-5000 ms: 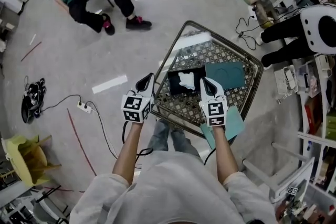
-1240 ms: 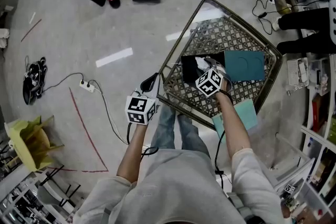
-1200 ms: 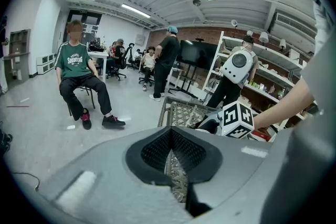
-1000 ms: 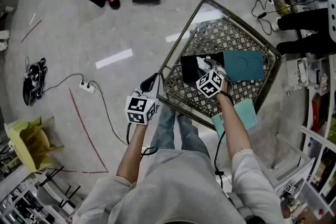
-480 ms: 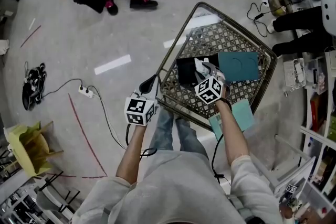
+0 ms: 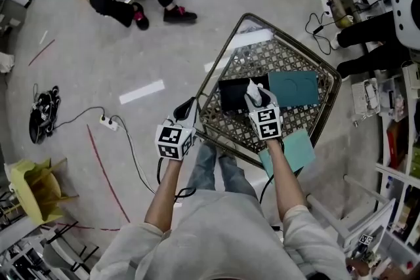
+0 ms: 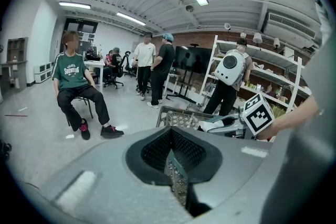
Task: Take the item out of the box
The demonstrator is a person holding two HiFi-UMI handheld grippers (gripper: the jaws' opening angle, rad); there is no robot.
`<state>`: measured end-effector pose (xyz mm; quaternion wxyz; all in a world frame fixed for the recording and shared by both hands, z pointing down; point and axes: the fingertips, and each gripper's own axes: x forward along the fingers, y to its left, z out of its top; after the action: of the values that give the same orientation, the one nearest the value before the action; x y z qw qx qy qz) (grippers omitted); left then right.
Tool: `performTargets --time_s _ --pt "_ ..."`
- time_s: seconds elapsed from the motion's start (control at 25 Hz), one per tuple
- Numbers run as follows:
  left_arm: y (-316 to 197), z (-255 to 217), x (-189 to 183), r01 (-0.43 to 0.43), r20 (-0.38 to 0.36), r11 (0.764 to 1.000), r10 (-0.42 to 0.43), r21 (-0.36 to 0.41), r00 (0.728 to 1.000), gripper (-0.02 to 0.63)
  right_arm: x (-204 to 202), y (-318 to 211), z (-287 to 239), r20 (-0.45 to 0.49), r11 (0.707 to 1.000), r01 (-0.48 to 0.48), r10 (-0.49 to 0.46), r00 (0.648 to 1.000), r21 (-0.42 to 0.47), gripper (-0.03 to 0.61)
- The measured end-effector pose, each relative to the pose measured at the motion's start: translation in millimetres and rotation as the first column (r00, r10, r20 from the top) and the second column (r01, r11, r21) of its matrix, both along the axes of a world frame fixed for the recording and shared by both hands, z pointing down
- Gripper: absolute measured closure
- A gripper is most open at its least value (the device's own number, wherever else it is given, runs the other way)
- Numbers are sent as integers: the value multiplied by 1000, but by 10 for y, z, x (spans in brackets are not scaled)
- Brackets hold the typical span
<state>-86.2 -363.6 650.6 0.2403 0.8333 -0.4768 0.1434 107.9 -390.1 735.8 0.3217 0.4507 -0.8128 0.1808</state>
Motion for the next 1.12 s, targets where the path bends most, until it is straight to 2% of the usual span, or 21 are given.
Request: performTargets --time_s 0.12,0.4,0.76,1.12 --pt "-11 -65 -13 4 2 1000 -4 14 1000 609 118 -22 -132 92 995 -99 98 991 9 402" --pt "-35 -208 -44 15 1 999 -15 35 1000 609 244 33 -350 169 984 -176 169 971 30 403" --pt "-90 -521 -44 21 -5 996 -21 86 1000 609 258 -34 -920 202 969 -197 165 965 150 405" --pt "-242 -1026 -51 34 -4 981 -33 189 999 609 261 -136 -1490 214 947 -180 124 969 266 405"
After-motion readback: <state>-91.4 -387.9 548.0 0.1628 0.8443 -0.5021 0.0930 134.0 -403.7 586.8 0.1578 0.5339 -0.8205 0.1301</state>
